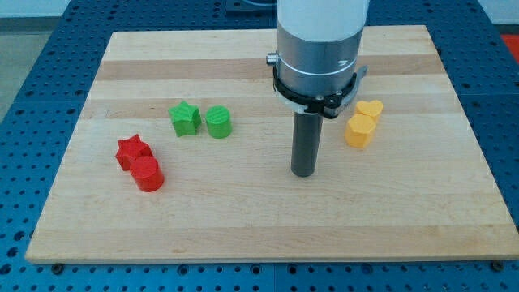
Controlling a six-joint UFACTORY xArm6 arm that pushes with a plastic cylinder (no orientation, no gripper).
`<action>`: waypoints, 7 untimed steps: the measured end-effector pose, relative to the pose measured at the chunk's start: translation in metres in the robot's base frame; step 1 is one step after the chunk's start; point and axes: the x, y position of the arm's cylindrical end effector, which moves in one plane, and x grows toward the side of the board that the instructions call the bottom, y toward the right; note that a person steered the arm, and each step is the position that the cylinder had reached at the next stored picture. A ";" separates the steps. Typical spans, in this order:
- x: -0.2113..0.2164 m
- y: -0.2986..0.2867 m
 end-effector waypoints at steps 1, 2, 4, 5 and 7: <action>0.000 0.000; -0.001 0.010; -0.014 0.044; -0.015 0.062; -0.028 0.081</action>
